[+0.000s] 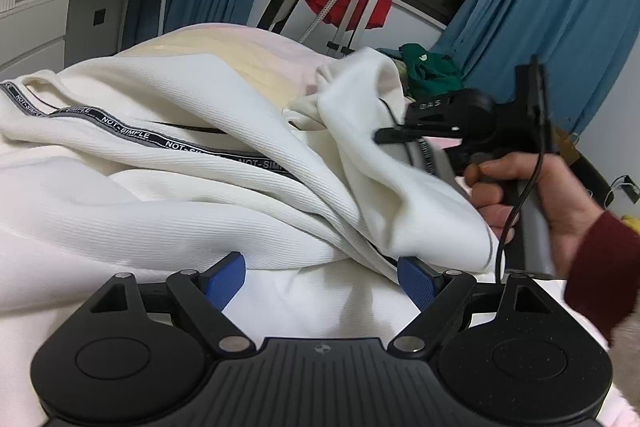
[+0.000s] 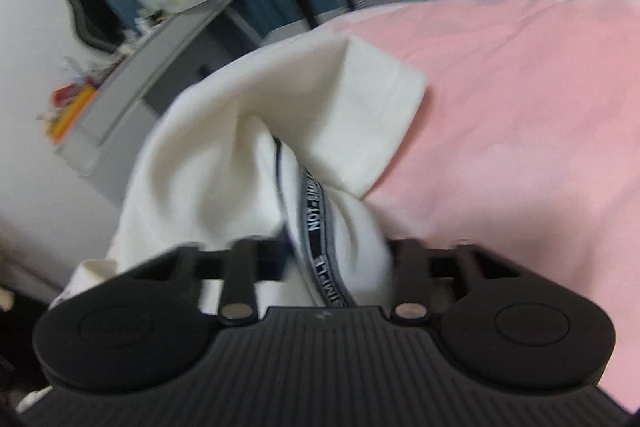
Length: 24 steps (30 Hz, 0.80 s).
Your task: Fold clothes
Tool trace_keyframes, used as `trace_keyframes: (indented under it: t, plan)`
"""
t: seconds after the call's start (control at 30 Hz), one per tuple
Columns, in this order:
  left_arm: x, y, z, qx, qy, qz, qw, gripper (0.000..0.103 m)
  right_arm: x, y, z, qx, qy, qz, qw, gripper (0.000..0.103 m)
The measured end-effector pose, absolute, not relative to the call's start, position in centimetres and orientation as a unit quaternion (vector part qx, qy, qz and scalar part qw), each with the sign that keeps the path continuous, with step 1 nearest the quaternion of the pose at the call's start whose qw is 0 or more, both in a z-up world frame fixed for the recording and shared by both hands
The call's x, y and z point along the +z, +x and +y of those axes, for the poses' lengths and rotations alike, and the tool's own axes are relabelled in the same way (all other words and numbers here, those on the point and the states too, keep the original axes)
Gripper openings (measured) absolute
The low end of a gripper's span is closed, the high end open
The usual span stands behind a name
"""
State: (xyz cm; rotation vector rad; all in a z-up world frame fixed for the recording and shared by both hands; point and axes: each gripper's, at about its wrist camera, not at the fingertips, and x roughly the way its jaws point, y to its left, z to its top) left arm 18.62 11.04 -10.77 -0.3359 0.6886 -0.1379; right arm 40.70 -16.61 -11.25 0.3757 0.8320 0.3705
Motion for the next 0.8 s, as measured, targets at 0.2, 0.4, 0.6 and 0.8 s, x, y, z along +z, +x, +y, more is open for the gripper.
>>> trace_keyframes:
  t: [0.2, 0.4, 0.6, 0.8]
  plan:
    - [-10.2, 18.6, 10.3, -0.066, -0.139, 0.321, 0.935, 0.084, -4.8, 35.0, -21.6, 0.092, 0.192, 0.293, 0.932, 0.021]
    - [-9.3, 18.1, 9.6, -0.065, -0.122, 0.298, 0.945, 0.084, 1.2, 25.2, -28.2, -0.065, 0.182, 0.139, 0.971, 0.02]
    - [-9.3, 17.3, 9.1, -0.066, -0.115, 0.298, 0.945, 0.084, 1.2, 16.9, -30.0, -0.179, 0.145, 0.049, 0.972, 0.021]
    - [-9.3, 16.5, 8.4, -0.06, -0.095, 0.299, 0.947, 0.084, -4.8, 18.6, -33.1, -0.238, 0.183, 0.135, 0.944, 0.02]
